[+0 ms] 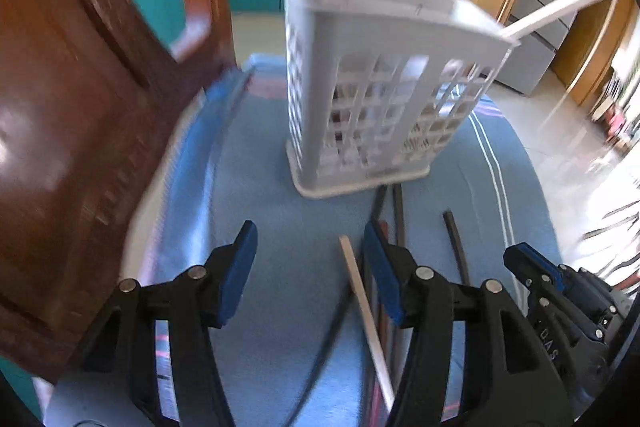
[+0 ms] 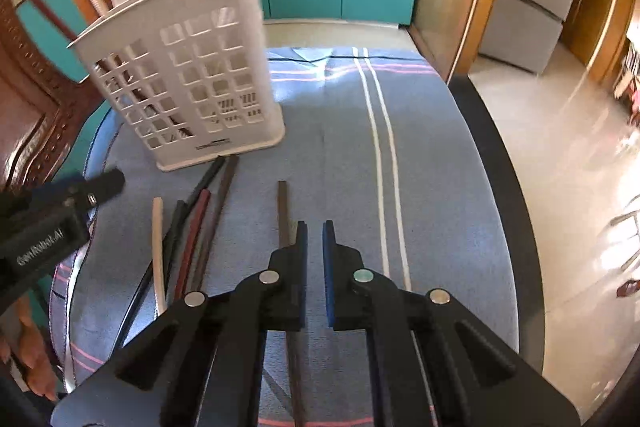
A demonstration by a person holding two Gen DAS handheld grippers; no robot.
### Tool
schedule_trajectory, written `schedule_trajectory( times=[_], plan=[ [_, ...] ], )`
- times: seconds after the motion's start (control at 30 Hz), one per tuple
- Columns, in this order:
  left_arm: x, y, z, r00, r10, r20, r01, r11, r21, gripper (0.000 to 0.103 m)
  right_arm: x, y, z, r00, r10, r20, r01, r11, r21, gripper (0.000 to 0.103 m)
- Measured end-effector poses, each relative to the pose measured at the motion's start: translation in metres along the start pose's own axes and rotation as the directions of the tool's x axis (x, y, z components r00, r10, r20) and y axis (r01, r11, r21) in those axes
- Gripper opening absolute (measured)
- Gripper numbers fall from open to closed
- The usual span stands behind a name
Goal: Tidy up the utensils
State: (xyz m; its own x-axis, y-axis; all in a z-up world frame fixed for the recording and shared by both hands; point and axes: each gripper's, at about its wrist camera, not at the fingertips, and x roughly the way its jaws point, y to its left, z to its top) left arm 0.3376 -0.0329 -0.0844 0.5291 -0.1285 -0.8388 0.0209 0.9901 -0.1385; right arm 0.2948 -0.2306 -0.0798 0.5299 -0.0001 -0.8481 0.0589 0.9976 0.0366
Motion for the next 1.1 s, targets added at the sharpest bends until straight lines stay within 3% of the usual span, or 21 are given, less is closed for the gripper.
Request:
schedule_trajectory(
  times=[0.1, 0.23, 0.3, 0.33, 0.4, 0.47, 0.67, 0.8, 0.9, 1.1],
  plan=[
    [0.02, 0.007, -0.003, 0.995, -0.062, -0.077, 0.058, 0.996, -0.062, 0.052, 0.001, -0.006, 0.001, 1.0, 0.013, -0.01, -0.012, 1.0, 0.027, 0.008],
    [0.039, 0.011, -0.004, 0.989, -0.088, -0.118, 0.076, 0.991, -0.106, 0.051, 0.006, -0.016, 0.002, 0.999, 0.035, -0.037, -0.033, 0.997, 0.069, 0.01],
    [0.047, 0.011, -0.005, 0.988, -0.086, -0.128, 0.071, 0.991, -0.115, 0.051, 0.01, -0.019, 0.002, 0.998, 0.043, -0.049, -0.039, 0.996, 0.079, 0.016],
    [0.047, 0.009, -0.005, 0.99, -0.071, -0.12, 0.059, 0.993, -0.099, 0.048, 0.013, -0.02, 0.002, 0.997, 0.046, -0.057, -0.041, 0.996, 0.082, 0.018],
    [0.049, 0.006, -0.005, 0.991, -0.06, -0.121, 0.05, 0.995, -0.088, 0.027, 0.015, -0.021, 0.0, 0.996, 0.053, -0.068, -0.048, 0.996, 0.081, 0.019],
    [0.051, 0.004, -0.006, 0.989, -0.069, -0.127, 0.059, 0.995, -0.087, 0.014, 0.019, -0.019, -0.001, 0.995, 0.056, -0.08, -0.05, 0.996, 0.074, 0.019],
    [0.043, -0.002, -0.005, 0.991, -0.082, -0.107, 0.075, 0.995, -0.067, 0.012, 0.017, -0.007, -0.002, 0.997, 0.039, -0.059, -0.038, 0.999, 0.031, 0.019],
    [0.032, 0.001, -0.002, 0.994, -0.079, -0.075, 0.075, 0.996, -0.051, 0.012, 0.0, -0.002, -0.001, 1.0, 0.018, 0.004, -0.018, 1.0, 0.016, 0.019],
    [0.024, 0.0, 0.0, 0.997, -0.059, -0.05, 0.058, 0.998, -0.03, 0.012, -0.021, 0.002, 0.001, 0.995, -0.003, 0.096, 0.003, 1.0, -0.001, 0.019],
    [0.009, -0.005, 0.003, 0.999, -0.033, 0.001, 0.033, 0.999, 0.001, 0.012, -0.056, 0.005, 0.004, 0.963, -0.037, 0.267, 0.044, 0.999, -0.021, 0.019]
  ],
)
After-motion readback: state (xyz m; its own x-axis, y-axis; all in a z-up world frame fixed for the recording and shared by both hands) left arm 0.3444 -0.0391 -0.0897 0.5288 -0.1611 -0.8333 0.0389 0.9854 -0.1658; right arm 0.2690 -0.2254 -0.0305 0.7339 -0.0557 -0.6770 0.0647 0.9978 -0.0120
